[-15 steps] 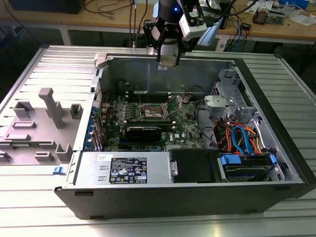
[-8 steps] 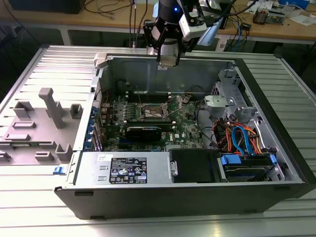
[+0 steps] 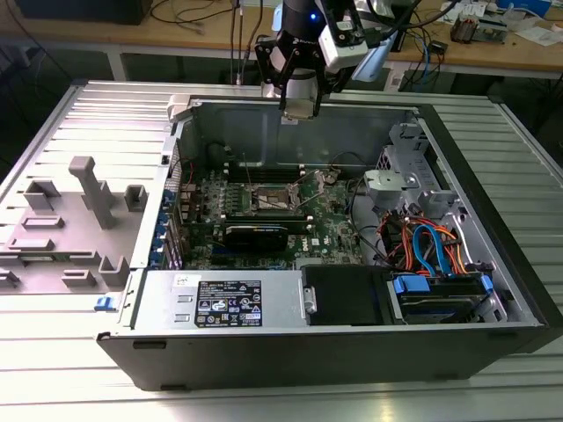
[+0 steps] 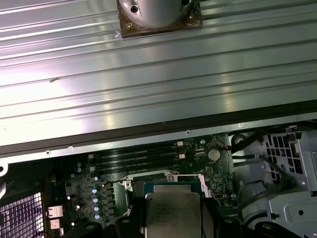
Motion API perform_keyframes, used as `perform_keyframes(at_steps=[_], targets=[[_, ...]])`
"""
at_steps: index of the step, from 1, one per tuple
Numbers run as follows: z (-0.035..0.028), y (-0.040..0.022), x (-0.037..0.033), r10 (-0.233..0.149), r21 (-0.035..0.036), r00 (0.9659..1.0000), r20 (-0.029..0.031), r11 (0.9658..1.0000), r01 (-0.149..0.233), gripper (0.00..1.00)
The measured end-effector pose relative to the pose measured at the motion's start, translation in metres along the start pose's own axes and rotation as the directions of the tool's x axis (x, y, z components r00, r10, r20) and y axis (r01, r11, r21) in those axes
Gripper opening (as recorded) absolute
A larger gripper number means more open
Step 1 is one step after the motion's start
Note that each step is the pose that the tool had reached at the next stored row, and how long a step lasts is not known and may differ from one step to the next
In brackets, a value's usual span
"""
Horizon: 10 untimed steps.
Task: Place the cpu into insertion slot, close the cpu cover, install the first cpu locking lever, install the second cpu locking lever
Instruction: 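Place the cpu into insertion slot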
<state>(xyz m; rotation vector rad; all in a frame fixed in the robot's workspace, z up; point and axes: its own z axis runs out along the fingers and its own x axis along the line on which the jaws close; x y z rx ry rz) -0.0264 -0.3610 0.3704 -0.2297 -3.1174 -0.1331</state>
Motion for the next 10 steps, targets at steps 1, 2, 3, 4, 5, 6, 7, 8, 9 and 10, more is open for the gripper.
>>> perform_keyframes(at_steps=[1, 2, 3, 4, 5, 6, 7, 8, 9, 10], targets=[[0.0, 0.0, 0.0, 0.003, -0.0001, 1.0, 0.0002, 1.0, -0.003, 0.54], [0.0, 0.0, 0.0, 0.004, -0.0001, 1.0, 0.0004, 1.0, -0.004, 0.54], [0.0001, 0.0, 0.0, 0.007, -0.0002, 1.0, 0.0006, 1.0, -0.007, 0.54], [0.0001, 0.0, 0.0, 0.009, -0.0003, 1.0, 0.0008, 1.0, -0.009, 0.54], [0.0001, 0.0, 0.0, 0.014, -0.0003, 0.9999, 0.0012, 0.9999, -0.014, 0.54], [0.0001, 0.0, 0.0, 0.017, -0.0004, 0.9999, 0.0014, 0.9999, -0.017, 0.54], [0.0001, 0.0, 0.0, 0.02, -0.0004, 0.9998, 0.0017, 0.9998, -0.02, 0.54], [0.0001, 0.0, 0.0, 0.022, -0.0005, 0.9998, 0.0019, 0.9998, -0.022, 0.54], [0.0001, 0.0, 0.0, 0.023, -0.0006, 0.9997, 0.002, 0.9997, -0.023, 0.54], [0.0001, 0.0, 0.0, 0.025, -0.0005, 0.9997, 0.0021, 0.9997, -0.025, 0.54]])
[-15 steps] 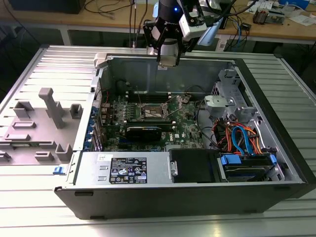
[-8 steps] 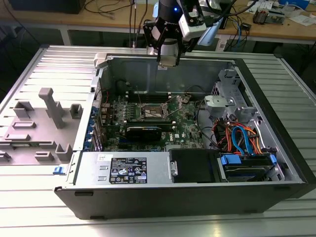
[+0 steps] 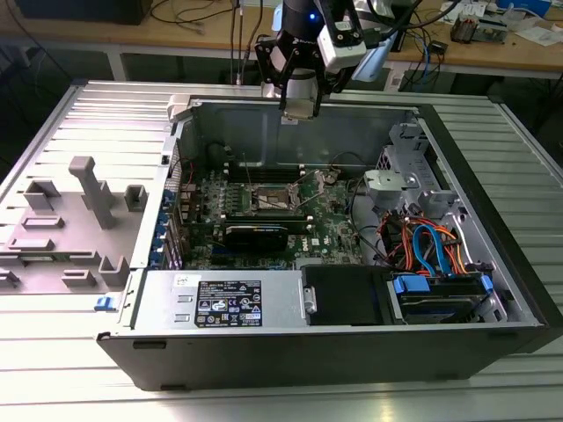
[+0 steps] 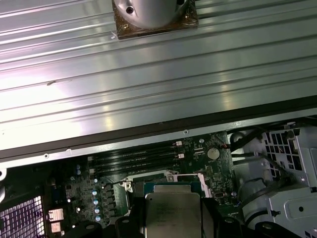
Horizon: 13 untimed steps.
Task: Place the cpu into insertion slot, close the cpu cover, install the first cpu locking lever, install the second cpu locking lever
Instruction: 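Place the cpu into insertion slot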
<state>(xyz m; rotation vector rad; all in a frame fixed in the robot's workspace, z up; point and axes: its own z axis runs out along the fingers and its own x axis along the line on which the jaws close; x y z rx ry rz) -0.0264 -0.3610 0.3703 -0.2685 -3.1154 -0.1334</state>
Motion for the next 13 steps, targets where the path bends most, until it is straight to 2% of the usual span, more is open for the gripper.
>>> perform_keyframes(at_steps=[13], targets=[[0.0001, 0.0, 0.0, 0.015, -0.0003, 0.9999, 0.0013, 0.9999, -0.015, 0.54]])
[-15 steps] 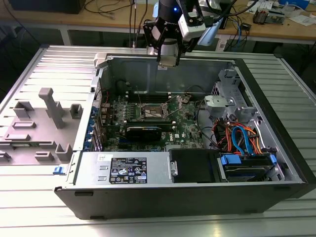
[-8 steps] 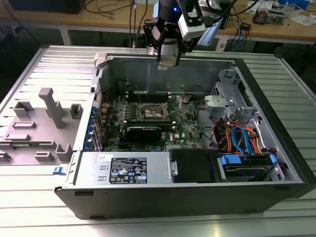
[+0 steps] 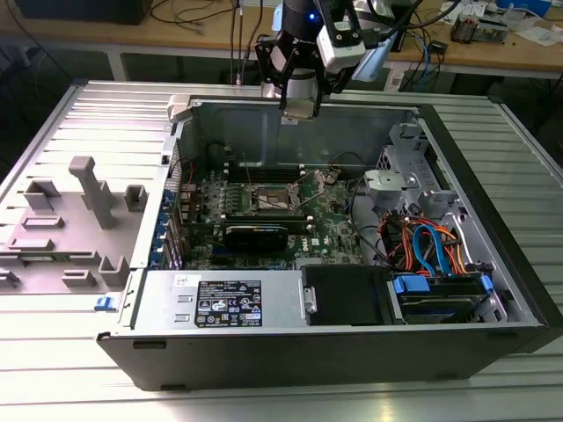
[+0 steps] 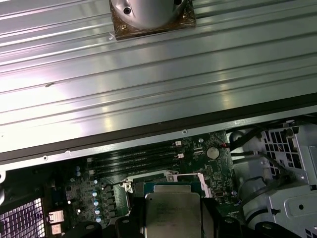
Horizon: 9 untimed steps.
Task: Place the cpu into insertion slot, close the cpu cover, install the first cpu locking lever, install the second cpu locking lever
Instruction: 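Place the cpu into insertion slot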
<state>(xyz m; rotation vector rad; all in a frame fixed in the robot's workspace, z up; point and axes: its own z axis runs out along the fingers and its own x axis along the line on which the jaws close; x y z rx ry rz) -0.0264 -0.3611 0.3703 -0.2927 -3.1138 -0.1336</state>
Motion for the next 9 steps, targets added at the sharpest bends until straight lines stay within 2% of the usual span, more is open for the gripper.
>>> perform_keyframes(at_steps=[9], targets=[[0.0001, 0.0, 0.0, 0.009, -0.0002, 1.0, 0.0008, 1.0, -0.009, 0.54]])
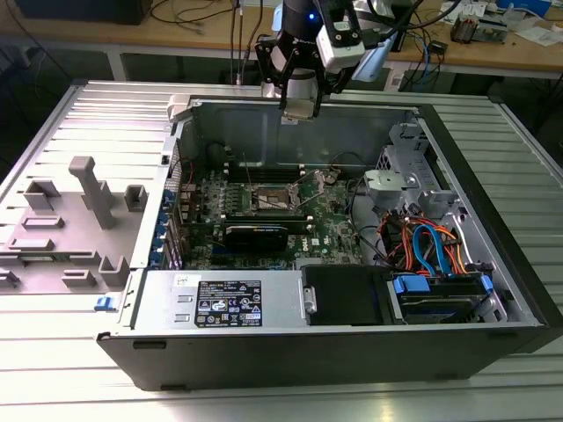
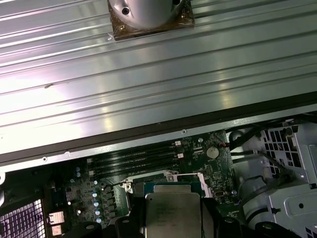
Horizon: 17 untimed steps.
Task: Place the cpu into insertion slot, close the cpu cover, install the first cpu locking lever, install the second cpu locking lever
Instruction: 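Place the cpu into insertion slot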
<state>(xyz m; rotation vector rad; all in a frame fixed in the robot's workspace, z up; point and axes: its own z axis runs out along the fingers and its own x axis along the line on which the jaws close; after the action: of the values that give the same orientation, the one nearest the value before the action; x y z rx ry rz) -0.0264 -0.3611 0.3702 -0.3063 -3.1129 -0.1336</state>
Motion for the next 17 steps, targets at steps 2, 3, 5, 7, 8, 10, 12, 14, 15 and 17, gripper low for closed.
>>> perform_keyframes(at_steps=[2, 3, 5, 7, 8, 10, 12, 14, 15, 17], targets=[[0.0, 0.0, 0.0, 0.002, 0.0, 1.0, 0.0002, 1.0, -0.002, 0.54], [0.0, 0.0, 0.0, 0.003, -0.0001, 1.0, 0.0002, 1.0, -0.003, 0.54], [0.0, 0.0, 0.0, 0.005, -0.0002, 1.0, 0.0004, 1.0, -0.005, 0.54], [0.0, 0.0, 0.0, 0.007, -0.0002, 1.0, 0.0006, 1.0, -0.007, 0.54], [0.0, 0.0, 0.0, 0.009, -0.0002, 1.0, 0.0007, 1.0, -0.009, 0.54], [0.0001, 0.0, 0.0, 0.017, -0.0004, 0.9999, 0.0014, 0.9999, -0.017, 0.54], [0.0003, -0.0002, 0.0, 0.028, -0.0008, 0.9996, 0.0023, 0.9996, -0.028, 0.54], [0.0003, -0.0011, -0.0001, 0.029, -0.0009, 0.9996, 0.0025, 0.9996, -0.029, 0.54], [0.0001, -0.0017, -0.0002, 0.029, -0.0006, 0.9996, 0.0025, 0.9996, -0.029, 0.54], [0.0002, -0.0021, -0.0003, 0.031, -0.0008, 0.9995, 0.0027, 0.9995, -0.031, 0.54]])
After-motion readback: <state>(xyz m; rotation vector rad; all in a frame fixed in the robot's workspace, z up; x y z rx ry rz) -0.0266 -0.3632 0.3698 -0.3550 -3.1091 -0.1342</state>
